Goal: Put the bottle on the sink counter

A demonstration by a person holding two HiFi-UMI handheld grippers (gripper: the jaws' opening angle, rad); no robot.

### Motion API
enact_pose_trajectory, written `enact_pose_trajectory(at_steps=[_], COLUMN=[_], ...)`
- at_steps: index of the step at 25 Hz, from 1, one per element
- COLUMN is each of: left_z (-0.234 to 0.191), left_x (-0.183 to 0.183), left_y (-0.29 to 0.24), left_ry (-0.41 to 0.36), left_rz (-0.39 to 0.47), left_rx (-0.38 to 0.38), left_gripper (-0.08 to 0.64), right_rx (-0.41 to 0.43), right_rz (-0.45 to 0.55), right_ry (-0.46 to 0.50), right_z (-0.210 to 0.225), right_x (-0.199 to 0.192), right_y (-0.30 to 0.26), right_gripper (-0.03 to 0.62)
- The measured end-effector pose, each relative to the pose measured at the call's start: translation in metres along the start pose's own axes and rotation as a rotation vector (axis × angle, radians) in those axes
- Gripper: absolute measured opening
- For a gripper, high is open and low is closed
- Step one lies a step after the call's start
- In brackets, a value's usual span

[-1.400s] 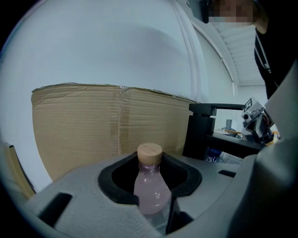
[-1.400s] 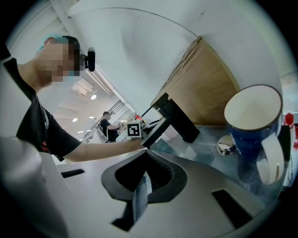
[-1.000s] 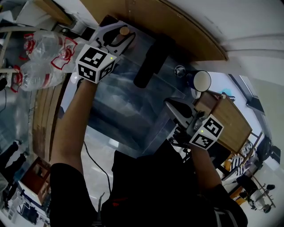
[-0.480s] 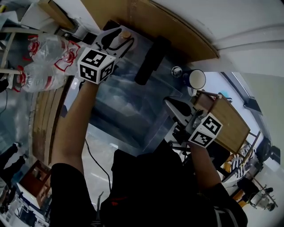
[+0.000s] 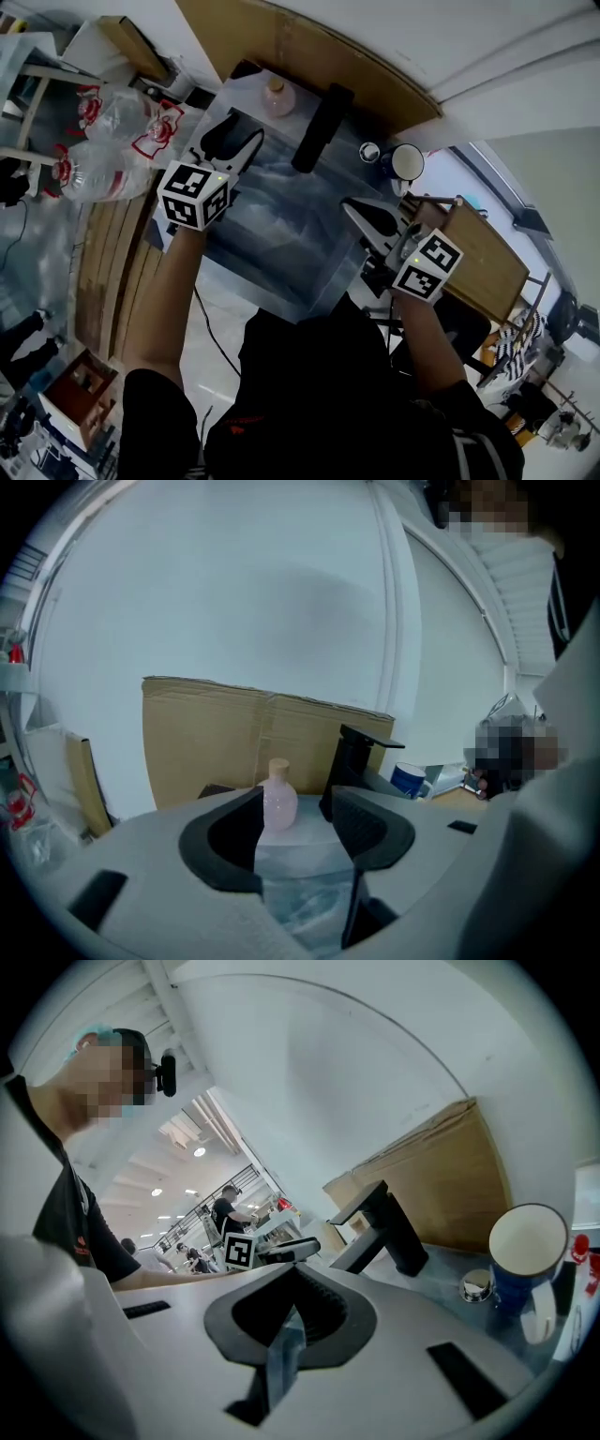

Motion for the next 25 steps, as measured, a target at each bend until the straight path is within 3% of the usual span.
enact_pose_trajectory(at_steps=[7,12,18,25], left_z=[0.043,0.079,0.126,0.147], left_x=[0.004,0.013,0.016,0.008], left_y=[0.060,0.090,0.119,0.147], left_ry=[0.008,0.008,-0.052,-0.044], left_rz=[0.009,0.042,0.045,0.034], left_rx=[-0.010,-0.019,-0.053,-0.076], left_gripper=[0.121,0.089,0.072,0.046], right_rx=[-0.002,-0.011,-0.018,0.000], right_rz=[0.020,0.025,0.037,0.044], right_ry=[0.037,0.071,0.094,0.126], right_z=[-0.028,-0.047,-0.068,-0.090], right_x=[0.003,0.006,0.008,0.005], right_y=[0.004,0.009,0.016,0.021], right_gripper=[0.005,0.005,0.005,0.005])
Point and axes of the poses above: the fingertips, and each gripper's own axes: y backward along the fingers, z to its right, x out of its top, the point moved 9 cm from there along y, backward along the fingers, and after that the axes turned 7 degrees about -y, right-handed, at the moved point
